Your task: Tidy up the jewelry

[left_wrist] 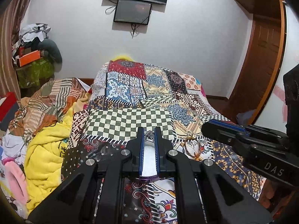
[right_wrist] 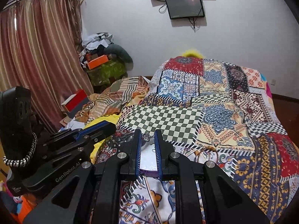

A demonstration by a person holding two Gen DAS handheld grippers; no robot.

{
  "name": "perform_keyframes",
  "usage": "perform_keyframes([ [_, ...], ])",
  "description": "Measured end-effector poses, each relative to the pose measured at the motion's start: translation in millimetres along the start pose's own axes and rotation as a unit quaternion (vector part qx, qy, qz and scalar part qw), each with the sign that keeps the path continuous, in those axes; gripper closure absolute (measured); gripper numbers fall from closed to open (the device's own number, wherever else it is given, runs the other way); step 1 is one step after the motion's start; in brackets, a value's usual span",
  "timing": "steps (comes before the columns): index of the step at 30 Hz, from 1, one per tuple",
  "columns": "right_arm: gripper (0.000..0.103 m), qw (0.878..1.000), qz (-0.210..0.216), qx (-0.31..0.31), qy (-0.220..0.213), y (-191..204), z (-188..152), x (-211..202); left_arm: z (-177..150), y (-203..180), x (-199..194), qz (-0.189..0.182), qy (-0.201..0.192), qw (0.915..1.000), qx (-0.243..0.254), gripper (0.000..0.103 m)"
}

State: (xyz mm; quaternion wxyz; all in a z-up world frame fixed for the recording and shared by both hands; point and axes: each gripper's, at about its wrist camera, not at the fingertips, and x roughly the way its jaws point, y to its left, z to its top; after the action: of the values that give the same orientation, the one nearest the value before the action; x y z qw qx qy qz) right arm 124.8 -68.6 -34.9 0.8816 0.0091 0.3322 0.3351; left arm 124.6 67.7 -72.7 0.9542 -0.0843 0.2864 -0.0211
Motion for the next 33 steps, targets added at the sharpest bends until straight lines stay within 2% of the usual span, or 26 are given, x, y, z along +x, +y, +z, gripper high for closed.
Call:
perform_keyframes([
  [15,0.091,0.997,0.015,0.017,0.069,-21.2,-7.9,65.1,-26.7,11.9,65.1,-0.005,0.074,0.9971,-0.015,0.094],
  [25,0.091,0.993,0.022,0.03,0.11,-30.9,-22.7,91.8,-35.5,16.3,81.2,-0.005,0.1,0.9947,-0.022,0.094],
  [33,0.09,0.993,0.012,0.028,0.114,-34.1,-24.8,95.4,-36.0,14.9,80.8,-0.007,0.105,0.9942,-0.021,0.094],
])
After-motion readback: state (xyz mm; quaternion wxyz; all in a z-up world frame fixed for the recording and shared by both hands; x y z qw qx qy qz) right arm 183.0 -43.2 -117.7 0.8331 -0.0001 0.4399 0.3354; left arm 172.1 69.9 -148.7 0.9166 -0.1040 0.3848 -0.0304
